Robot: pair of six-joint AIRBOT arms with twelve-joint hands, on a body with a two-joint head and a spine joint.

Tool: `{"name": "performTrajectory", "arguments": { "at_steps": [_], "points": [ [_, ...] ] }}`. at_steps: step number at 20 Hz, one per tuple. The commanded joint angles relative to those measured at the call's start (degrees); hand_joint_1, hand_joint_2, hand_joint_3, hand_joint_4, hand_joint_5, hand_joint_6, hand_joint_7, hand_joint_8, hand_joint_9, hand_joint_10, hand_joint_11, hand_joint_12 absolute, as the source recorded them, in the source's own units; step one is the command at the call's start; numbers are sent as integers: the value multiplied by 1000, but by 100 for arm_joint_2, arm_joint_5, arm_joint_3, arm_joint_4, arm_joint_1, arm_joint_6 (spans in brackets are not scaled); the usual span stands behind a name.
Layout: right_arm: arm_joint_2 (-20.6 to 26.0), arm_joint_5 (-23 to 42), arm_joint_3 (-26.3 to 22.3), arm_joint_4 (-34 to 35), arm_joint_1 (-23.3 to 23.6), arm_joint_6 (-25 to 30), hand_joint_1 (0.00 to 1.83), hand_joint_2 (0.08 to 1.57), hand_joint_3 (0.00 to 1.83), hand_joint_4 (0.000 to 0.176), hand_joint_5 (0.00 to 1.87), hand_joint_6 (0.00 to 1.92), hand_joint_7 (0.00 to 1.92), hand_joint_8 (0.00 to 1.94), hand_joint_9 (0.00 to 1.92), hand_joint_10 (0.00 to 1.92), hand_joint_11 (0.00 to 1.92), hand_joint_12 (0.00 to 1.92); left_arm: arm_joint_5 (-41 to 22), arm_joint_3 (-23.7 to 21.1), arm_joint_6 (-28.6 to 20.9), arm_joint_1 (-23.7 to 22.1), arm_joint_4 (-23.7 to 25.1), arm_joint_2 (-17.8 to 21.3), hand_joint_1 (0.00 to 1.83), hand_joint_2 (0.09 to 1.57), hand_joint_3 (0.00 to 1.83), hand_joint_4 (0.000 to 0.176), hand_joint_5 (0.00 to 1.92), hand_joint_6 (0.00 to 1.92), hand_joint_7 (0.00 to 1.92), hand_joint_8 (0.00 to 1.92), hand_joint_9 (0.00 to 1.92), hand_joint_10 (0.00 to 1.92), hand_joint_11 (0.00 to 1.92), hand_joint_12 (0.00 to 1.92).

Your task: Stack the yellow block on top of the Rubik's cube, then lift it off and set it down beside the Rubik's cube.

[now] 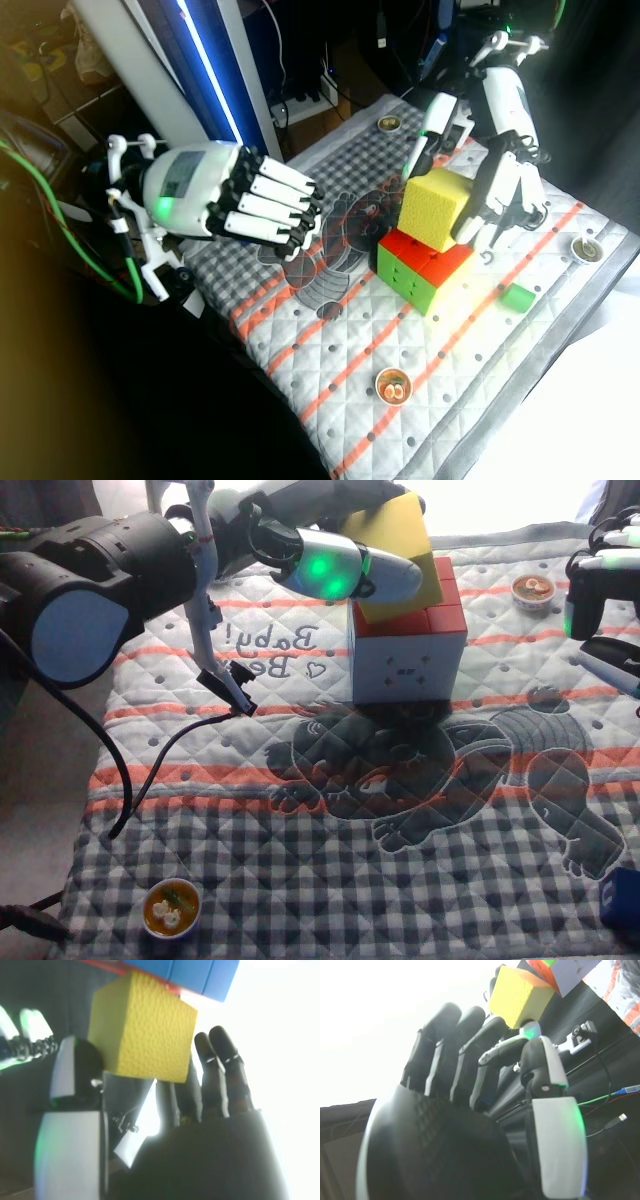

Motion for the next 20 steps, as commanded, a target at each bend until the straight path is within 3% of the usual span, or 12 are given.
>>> {"name": "performTrajectory", "arguments": {
  "at_steps": [1, 4, 8, 10, 11, 12, 14, 15, 16, 17, 19, 20],
  "points": [
    [2, 718, 29, -67, 55, 14, 1078, 1246, 2, 0, 726, 1377, 616, 1182, 459, 1387, 310, 1846, 635, 30, -47, -82, 87, -18, 771, 994, 0, 170, 247, 0, 194, 0, 0, 381, 0, 1028],
    [2, 718, 31, -67, 57, 20, 1079, 1249, 1, 0, 719, 1385, 605, 1185, 455, 1393, 312, 1829, 639, 34, -43, -53, 70, -21, 768, 945, 0, 176, 176, 2, 92, 1, 23, 119, 0, 752],
    [3, 719, 33, -67, 59, 29, 1079, 1245, 0, 0, 728, 1372, 611, 1169, 467, 1390, 314, 1846, 825, -13, -42, 50, -76, 34, 766, 910, 0, 176, 42, 1, 84, 5, 78, 118, 0, 1088],
    [3, 719, 36, -67, 102, 30, 1024, 1138, 0, 0, 414, 1067, 488, 1094, 305, 1348, 49, 1812, 1123, -184, -41, 159, -207, 204, 735, 893, 0, 176, 1, 0, 60, 3, 51, 117, 0, 1199],
    [3, 717, 56, -67, 152, 30, 911, 1089, 0, 0, 268, 938, 318, 962, 195, 1158, 9, 1597, 1368, -331, -41, 248, -302, 355, 802, 930, 3, 107, 15, 3, 11, 0, 9, 73, 0, 1113],
    [2, 699, 94, -64, 217, 31, 848, 1067, 0, 0, 180, 823, 211, 793, 109, 1001, 1, 1467, 1650, -515, -41, 342, -380, 536, 770, 951, 6, 160, 2, 0, 1, 0, 3, 98, 0, 1329],
    [-3, 658, 164, -54, 318, 88, 783, 1007, 0, 0, 92, 406, 110, 212, 3, 400, 0, 829, 2069, -764, -41, 465, -467, 778, 521, 1022, 16, 175, 0, 0, 0, 0, 0, 3, 0, 1155],
    [-12, 629, 206, -54, 387, 129, 706, 964, 0, 0, 82, 270, 113, 85, 9, 253, 0, 683, 2375, -928, -41, 565, -527, 931, 384, 982, 12, 176, 0, 0, 0, 0, 0, 0, 0, 563],
    [-29, 549, 258, -53, 483, 138, 660, 936, 0, 0, 84, 189, 91, 27, 21, 154, 0, 666, 2674, -1085, -41, 695, -589, 1077, 314, 960, 3, 176, 0, 0, 0, 0, 24, 10, 0, 305],
    [-65, 449, 316, -52, 592, 140, 615, 901, 0, 0, 89, 131, 95, 11, 17, 106, 0, 702, 2933, -1220, -41, 831, -652, 1188, 255, 977, 1, 176, 0, 0, 13, 2, 97, 39, 0, 515],
    [-213, 153, 493, -66, 900, 169, 526, 857, 0, 0, 108, 75, 73, 0, 17, 63, 0, 690, 3472, -1529, -41, 1205, -821, 1456, 350, 1073, 12, 176, 0, 0, 60, 6, 140, 62, 0, 1185],
    [-281, 55, 559, -72, 1003, 170, 428, 878, 0, 0, 96, 64, 71, 1, 30, 66, 0, 688, 3656, -1635, -41, 1331, -884, 1540, 350, 1121, 14, 173, 0, 0, 51, 2, 133, 68, 0, 1271]
  ]
}}
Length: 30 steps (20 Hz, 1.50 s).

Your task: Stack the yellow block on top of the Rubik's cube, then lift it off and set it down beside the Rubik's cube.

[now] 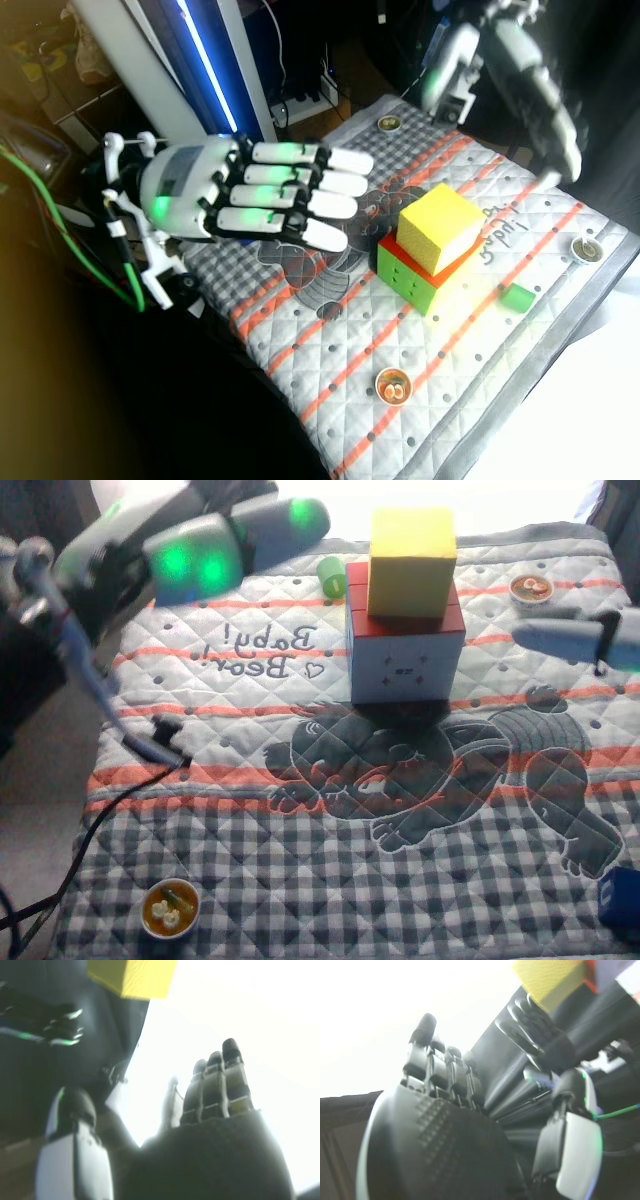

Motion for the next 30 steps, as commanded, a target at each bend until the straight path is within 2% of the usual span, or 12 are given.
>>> {"name": "performTrajectory", "arguments": {
  "at_steps": [1, 2, 3, 5, 6, 7, 11, 13, 23, 27, 28, 30],
  "points": [
    [-59, 436, 67, -82, 154, 21, 240, 874, 0, 0, 91, 58, 108, 12, 69, 78, 0, 775, 1146, -67, -52, 51, -72, 98, 360, 1175, 21, 131, 0, 0, 90, 14, 176, 102, 0, 1347],
    [-131, 278, 154, -87, 323, 22, 131, 883, 0, 0, 75, 46, 108, 7, 82, 77, 0, 818, 1408, -211, -52, 247, -158, 184, 352, 1214, 0, 101, 0, 0, 135, 9, 161, 223, 0, 1424],
    [-223, 80, 277, -97, 497, 21, 68, 889, 0, 0, 65, 37, 93, 1, 76, 66, 0, 803, 1725, -404, -52, 498, -284, 288, 350, 1225, 0, 77, 0, 0, 175, 20, 62, 589, 0, 1582],
    [-424, -276, 485, -97, 766, 21, 148, 951, 0, 0, 110, 45, 126, 11, 127, 80, 0, 978, 2141, -686, -53, 915, -464, 483, 328, 1206, 0, 57, 14, 5, 268, 84, 11, 946, 0, 1663],
    [-510, -432, 574, -97, 883, 22, 167, 954, 0, 0, 128, 46, 164, 20, 168, 96, 0, 1052, 2334, -799, -53, 1091, -548, 556, 354, 1201, 0, 68, 16, 8, 209, 203, 1, 913, 0, 1655],
    [-574, -537, 638, -96, 977, 22, 172, 935, 0, 0, 170, 54, 245, 39, 239, 123, 0, 1130, 2474, -874, -54, 1224, -615, 601, 316, 1207, 3, 103, 24, 13, 92, 195, 0, 807, 0, 1653],
    [-936, -1053, 975, -93, 1361, 22, 167, 903, 0, 0, 238, 34, 372, 24, 314, 237, 0, 1368, 2925, -1053, -72, 1618, -957, 642, 409, 1246, 3, 102, 26, 8, 168, 160, 10, 661, 0, 1511],
    [-1051, -1216, 1076, -94, 1432, 22, 243, 928, 0, 0, 221, 15, 324, 8, 226, 234, 0, 1195, 3084, -1055, -260, 1744, -1022, 634, 429, 1232, 0, 109, 59, 6, 236, 56, 89, 509, 0, 1426],
    [-1431, -1975, 1504, -92, 1587, 22, 400, 1141, 23, 0, 186, 0, 289, 5, 290, 78, 0, 1015, 3322, -1108, -502, 1895, -1014, 636, 676, 1283, 5, 67, 91, 3, 252, 6, 255, 161, 0, 1240],
    [-1497, -2157, 1577, -92, 1586, 22, 460, 959, 0, 0, 120, 1, 367, 24, 356, 70, 0, 1133, 3342, -1130, -502, 1910, -999, 636, 740, 1295, 2, 62, 124, 8, 271, 8, 269, 159, 0, 1328],
    [-1501, -2171, 1582, -92, 1586, 22, 526, 953, 0, 0, 166, 2, 451, 25, 416, 144, 0, 1325, 3350, -1134, -502, 1916, -998, 636, 748, 1301, 3, 64, 129, 8, 269, 6, 265, 158, 0, 1313],
    [-1516, -2194, 1609, -89, 1586, 66, 803, 1071, 0, 0, 390, 15, 566, 248, 266, 1133, 11, 1862, 3370, -1147, -502, 1937, -1000, 635, 731, 1292, 0, 62, 133, 7, 259, 1, 254, 154, 0, 1313]
  ]
}}
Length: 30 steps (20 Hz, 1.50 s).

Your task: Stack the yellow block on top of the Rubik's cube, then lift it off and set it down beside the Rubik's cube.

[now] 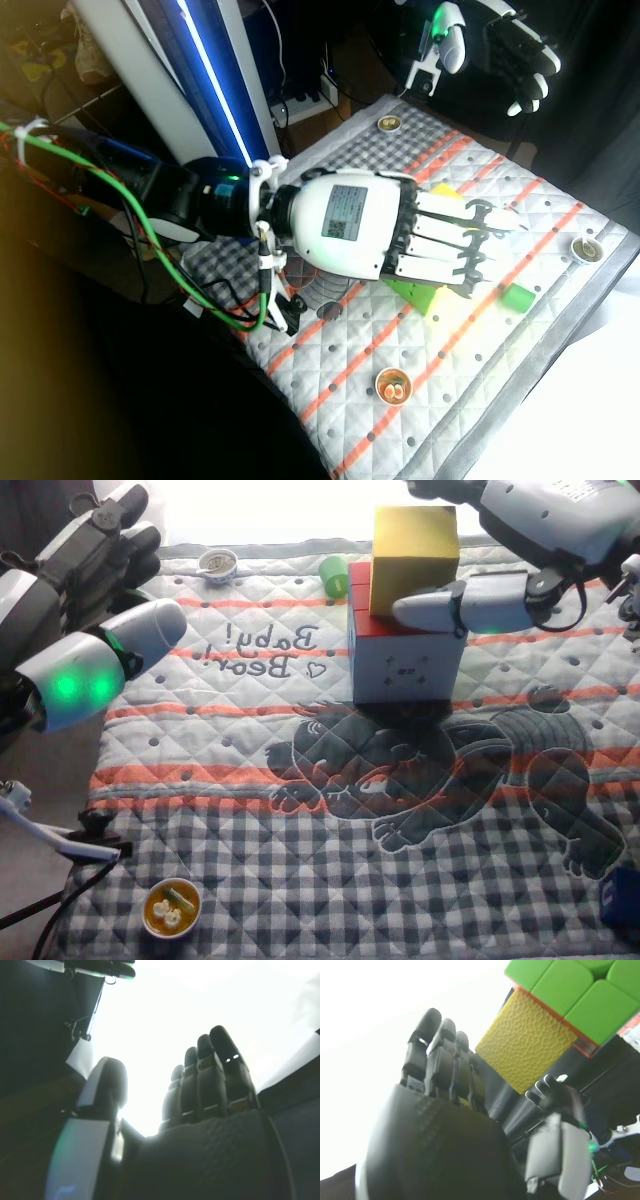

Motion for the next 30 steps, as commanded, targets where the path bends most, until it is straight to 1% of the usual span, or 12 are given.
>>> {"name": "performTrajectory", "arguments": {
  "at_steps": [1, 2, 3, 7, 11, 16, 20, 24, 25, 26, 28, 30],
  "points": [
    [-9, 666, 25, -28, 102, 34, 949, 1134, 0, 0, 560, 63, 481, 396, 131, 1241, 1, 1864, 754, -17, -63, -37, 185, 16, 711, 1291, 0, 80, 140, 8, 268, 4, 254, 154, 0, 1322],
    [-9, 664, 31, -24, 102, 34, 1062, 1221, 5, 0, 690, 1097, 397, 947, 127, 1548, 1, 1910, 760, -20, -63, -30, 181, 16, 699, 1299, 2, 80, 137, 5, 268, 4, 256, 155, 0, 1310],
    [-9, 664, 39, -13, 102, 35, 1161, 1245, 4, 0, 826, 1184, 551, 1444, 284, 1616, 184, 1919, 766, -22, -64, -23, 174, 16, 718, 1305, 3, 76, 140, 5, 268, 3, 260, 158, 0, 1299],
    [-6, 669, 78, 0, 143, 35, 1183, 1246, 2, 0, 793, 1179, 702, 1588, 502, 1690, 322, 1921, 788, -31, -65, 10, 148, 14, 711, 1313, 3, 77, 155, 8, 277, 5, 265, 166, 0, 1302],
    [18, 873, 27, 0, 231, 35, 1215, 1224, 0, 0, 896, 968, 687, 1639, 409, 1888, 275, 1921, 818, -38, -67, 53, 117, 14, 732, 1323, 5, 84, 165, 8, 280, 5, 261, 165, 0, 1314],
    [407, 1723, -584, -150, 83, 35, 1175, 1240, 2, 0, 840, 1323, 658, 1418, 409, 1484, 200, 1921, 915, -89, -74, 161, 34, 42, 692, 1320, 0, 84, 156, 2, 277, 2, 254, 139, 0, 1278],
    [760, 2158, -995, -397, -269, 35, 1190, 1241, 0, 0, 896, 1216, 596, 1506, 306, 1683, 110, 1921, 1080, -136, -180, 333, -52, 90, 702, 1312, 0, 74, 154, 3, 269, 1, 260, 136, 0, 1287],
    [1134, 2586, -1450, -588, -836, 35, 1185, 1201, 0, 0, 810, 1230, 877, 1298, 720, 1476, 520, 1894, 1197, -194, -198, 472, -128, 135, 683, 1310, 3, 84, 142, 0, 253, 0, 244, 137, 0, 1167],
    [1219, 2631, -1557, -653, -965, 35, 1227, 1196, 0, 0, 878, 1019, 862, 1446, 807, 1738, 794, 1916, 1237, -211, -200, 505, -148, 150, 715, 1312, 2, 69, 145, 2, 264, 5, 257, 145, 0, 1189],
    [1275, 2639, -1627, -683, -1086, 35, 1226, 1242, 0, 0, 876, 1040, 896, 1395, 818, 1713, 802, 1920, 1268, -226, -203, 543, -164, 164, 746, 1320, 4, 49, 141, 0, 289, 14, 277, 157, 0, 1198],
    [1462, 2639, -1780, -712, -1403, 35, 1189, 1252, 0, 1, 852, 1185, 862, 1307, 711, 1503, 531, 1913, 1315, -241, -219, 616, -204, 180, 740, 1325, 3, 45, 146, 2, 313, 17, 286, 167, 0, 1145],
    [1578, 2639, -1889, -713, -1605, 35, 1182, 1235, 0, 0, 851, 1183, 816, 1362, 647, 1555, 439, 1921, 1327, -245, -227, 629, -211, 180, 763, 1325, 1, 81, 175, 10, 315, 12, 276, 154, 0, 1082]
  ]
}}
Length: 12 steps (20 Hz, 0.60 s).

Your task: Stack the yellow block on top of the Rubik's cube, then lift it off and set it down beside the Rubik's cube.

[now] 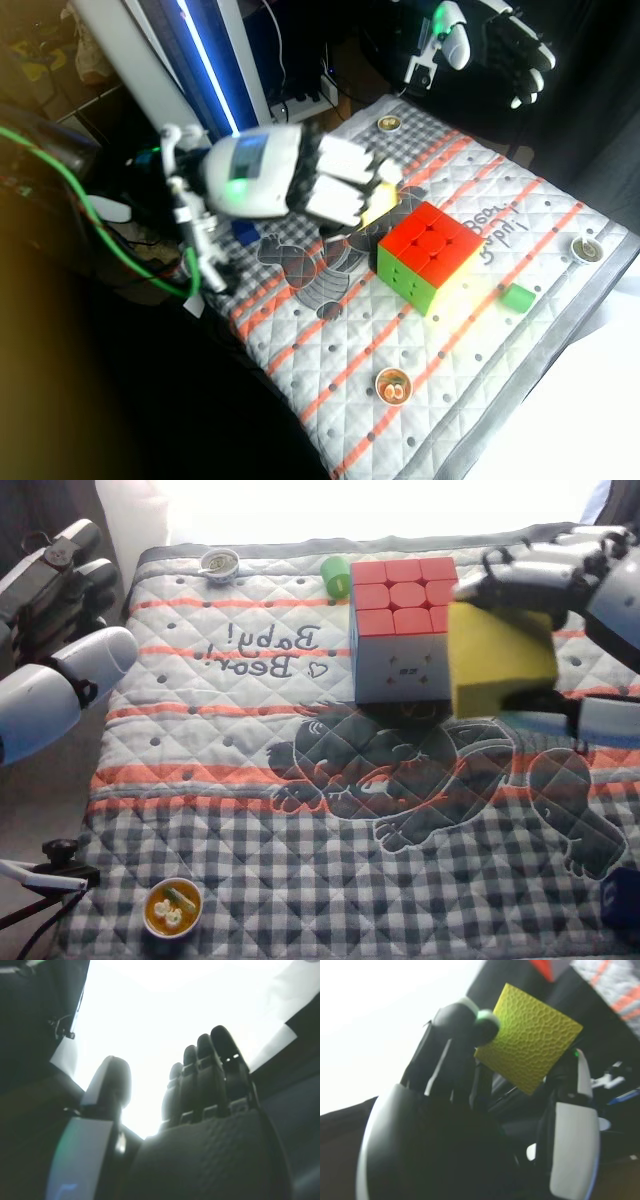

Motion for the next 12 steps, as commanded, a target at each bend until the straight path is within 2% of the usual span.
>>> {"name": "performTrajectory", "arguments": {
  "at_steps": [1, 3, 4, 5, 6, 7, 8, 9, 10, 11, 12],
  "points": [
    [48, 757, -45, -27, -5, 4, 1188, 1223, 0, 0, 885, 1141, 772, 1406, 589, 1588, 378, 1921, 764, -4, -75, -19, 229, 32, 766, 1324, 0, 86, 185, 13, 314, 10, 274, 152, 0, 1082],
    [166, 756, -165, -27, -376, 23, 1194, 1207, 0, 0, 906, 1111, 766, 1416, 560, 1596, 360, 1921, 781, -11, -76, -14, 227, 33, 764, 1309, 0, 78, 191, 10, 308, 5, 274, 149, 0, 1134],
    [170, 753, -185, -18, -546, 58, 1195, 1207, 0, 0, 904, 1103, 763, 1436, 549, 1632, 345, 1921, 783, -15, -76, -8, 224, 33, 761, 1304, 0, 80, 188, 8, 306, 4, 272, 148, 0, 1141],
    [170, 741, -189, 5, -675, 105, 1194, 1205, 0, 0, 863, 1149, 807, 1393, 650, 1592, 452, 1905, 783, -17, -76, -6, 219, 33, 753, 1299, 0, 82, 192, 7, 313, 5, 276, 145, 0, 1110],
    [169, 668, -185, 23, -793, 186, 1191, 1198, 0, 0, 863, 1179, 819, 1334, 671, 1506, 486, 1856, 783, -17, -76, -4, 216, 33, 757, 1284, 0, 72, 200, 8, 313, 4, 289, 144, 0, 1132],
    [161, 568, -185, 27, -860, 215, 1191, 1198, 0, 0, 863, 1179, 819, 1334, 671, 1506, 486, 1856, 783, -14, -76, -4, 216, 30, 757, 1284, 0, 72, 200, 8, 313, 4, 289, 144, 0, 1132],
    [104, 401, -183, 26, -911, 222, 1196, 1188, 0, 0, 894, 1116, 826, 1336, 640, 1482, 372, 1871, 783, -12, -76, -6, 215, 29, 782, 1290, 0, 72, 181, 7, 305, 2, 272, 136, 0, 1033],
    [42, 279, -169, 26, -945, 222, 1196, 1188, 0, 0, 894, 1116, 826, 1336, 640, 1482, 372, 1871, 783, -13, -76, -5, 209, 30, 782, 1290, 0, 72, 181, 7, 305, 2, 272, 136, 0, 1033],
    [-25, 176, -149, 26, -985, 222, 1183, 1200, 0, 0, 851, 1186, 801, 1359, 576, 1473, 279, 1855, 783, -13, -76, -4, 201, 30, 785, 1272, 0, 71, 195, 12, 330, 11, 285, 140, 0, 994],
    [-56, 100, -140, 29, -1013, 222, 1183, 1200, 0, 0, 851, 1186, 801, 1359, 576, 1473, 279, 1855, 783, -8, -76, -4, 196, 29, 785, 1272, 0, 71, 195, 12, 330, 11, 285, 140, 0, 994],
    [-94, 35, -140, 53, -1052, 222, 1166, 1220, 5, 3, 775, 1280, 789, 1378, 526, 1438, 262, 1796, 783, -6, -76, -4, 196, 27, 776, 1270, 0, 64, 200, 11, 339, 12, 295, 142, 0, 1014]
  ]
}}
